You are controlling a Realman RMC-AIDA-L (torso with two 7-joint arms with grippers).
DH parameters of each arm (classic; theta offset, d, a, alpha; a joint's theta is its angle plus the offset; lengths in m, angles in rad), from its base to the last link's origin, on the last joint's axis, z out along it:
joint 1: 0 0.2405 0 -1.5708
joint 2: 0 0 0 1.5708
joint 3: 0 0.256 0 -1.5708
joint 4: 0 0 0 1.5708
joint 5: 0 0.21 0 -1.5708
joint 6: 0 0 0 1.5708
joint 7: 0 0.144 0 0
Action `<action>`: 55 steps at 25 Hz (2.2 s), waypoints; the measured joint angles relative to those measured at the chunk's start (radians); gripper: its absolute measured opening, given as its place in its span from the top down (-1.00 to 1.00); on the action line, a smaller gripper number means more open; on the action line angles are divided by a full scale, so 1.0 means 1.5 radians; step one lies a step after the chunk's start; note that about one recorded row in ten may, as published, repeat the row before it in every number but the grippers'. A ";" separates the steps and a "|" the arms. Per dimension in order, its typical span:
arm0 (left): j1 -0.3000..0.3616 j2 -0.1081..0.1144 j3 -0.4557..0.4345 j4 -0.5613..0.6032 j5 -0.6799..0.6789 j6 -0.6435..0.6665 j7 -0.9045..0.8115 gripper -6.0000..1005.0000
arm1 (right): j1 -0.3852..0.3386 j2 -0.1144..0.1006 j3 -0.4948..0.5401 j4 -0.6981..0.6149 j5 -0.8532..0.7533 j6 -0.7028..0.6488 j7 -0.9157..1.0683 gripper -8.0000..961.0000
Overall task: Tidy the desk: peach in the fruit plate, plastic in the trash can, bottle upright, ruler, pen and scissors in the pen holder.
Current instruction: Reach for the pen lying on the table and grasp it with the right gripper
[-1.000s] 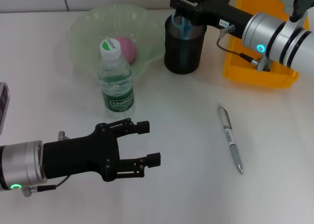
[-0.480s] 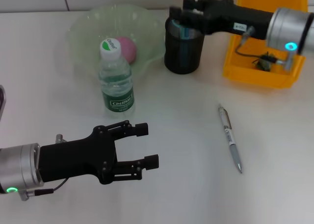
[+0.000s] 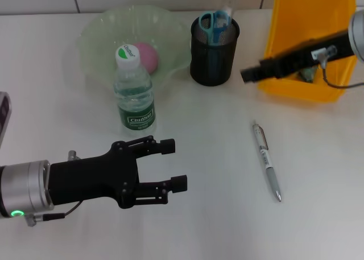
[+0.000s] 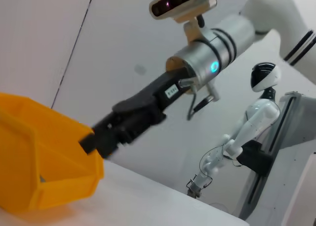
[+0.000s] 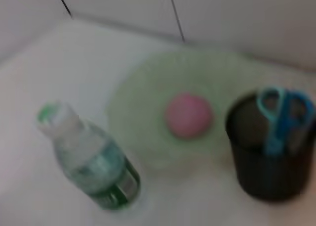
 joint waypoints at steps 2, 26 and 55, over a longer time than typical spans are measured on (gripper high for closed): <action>-0.003 0.000 0.000 0.002 0.001 0.001 0.000 -0.69 | 0.022 0.000 -0.040 -0.051 -0.078 -0.070 0.089 -0.17; -0.027 0.001 0.024 0.014 0.007 0.004 0.007 -0.69 | 0.064 0.004 -0.175 0.084 -0.194 -0.091 0.240 -0.40; -0.013 -0.002 0.026 0.000 0.007 0.007 0.035 -0.69 | 0.176 0.004 -0.238 0.255 -0.226 -0.046 0.240 -0.39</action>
